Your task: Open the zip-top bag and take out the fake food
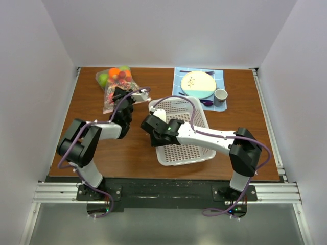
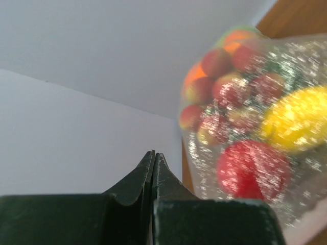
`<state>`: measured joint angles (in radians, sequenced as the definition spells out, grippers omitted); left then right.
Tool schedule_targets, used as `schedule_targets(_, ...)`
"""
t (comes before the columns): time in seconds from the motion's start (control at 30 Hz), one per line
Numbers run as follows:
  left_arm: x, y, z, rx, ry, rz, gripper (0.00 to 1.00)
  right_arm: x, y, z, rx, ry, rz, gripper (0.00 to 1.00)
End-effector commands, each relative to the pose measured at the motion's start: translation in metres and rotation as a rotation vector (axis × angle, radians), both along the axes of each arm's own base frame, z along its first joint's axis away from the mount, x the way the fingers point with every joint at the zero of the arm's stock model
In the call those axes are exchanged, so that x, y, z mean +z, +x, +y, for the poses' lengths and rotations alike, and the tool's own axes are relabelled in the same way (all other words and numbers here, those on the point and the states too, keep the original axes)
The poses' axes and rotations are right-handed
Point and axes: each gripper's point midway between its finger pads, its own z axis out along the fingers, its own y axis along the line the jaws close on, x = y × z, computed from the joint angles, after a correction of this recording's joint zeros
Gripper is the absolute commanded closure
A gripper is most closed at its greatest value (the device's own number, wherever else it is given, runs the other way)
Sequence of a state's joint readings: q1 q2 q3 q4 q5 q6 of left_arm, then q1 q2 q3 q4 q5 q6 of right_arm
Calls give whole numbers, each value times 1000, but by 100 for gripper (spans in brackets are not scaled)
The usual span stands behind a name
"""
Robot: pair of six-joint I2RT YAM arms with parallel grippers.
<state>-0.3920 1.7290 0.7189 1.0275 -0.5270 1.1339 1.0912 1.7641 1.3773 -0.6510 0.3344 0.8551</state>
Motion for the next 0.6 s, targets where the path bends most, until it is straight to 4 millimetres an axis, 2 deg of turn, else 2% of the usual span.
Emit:
schedule_targets(0.0,59,3,-2,-55,-167,-80,100,42,12,50,78,193,-50,79)
schedule_targets(0.1,50,1,-5,-76,-145,-2,98,42,14,40,58,168,-61,77)
schedule_targets(0.13,44,-2,-3,-72,-131,1,80,42,15,37,48,166,-61,75)
schedule_targets(0.17,39,-4,1,-56,-116,4,51,34,13,30,40,151,-54,75)
schedule_targets(0.23,21,-12,8,-46,-75,16,34,34,15,19,1,154,-55,74)
schedule_targets(0.27,15,-15,10,-49,-65,20,22,25,14,8,-24,126,-48,74)
schedule_targets(0.33,3,-18,16,-35,-53,26,17,21,16,-7,-78,112,-41,75)
schedule_targets(0.4,-9,-16,25,5,-43,42,16,12,16,-23,-139,78,-31,79)
schedule_targets(0.43,-8,-14,27,12,-45,31,16,9,13,-32,-160,56,-21,79)
schedule_targets(0.5,-14,-12,31,28,-21,37,15,2,9,-38,-180,46,-9,78)
schedule_targets(0.57,-10,-10,31,29,-15,6,15,0,8,-40,-193,53,-7,75)
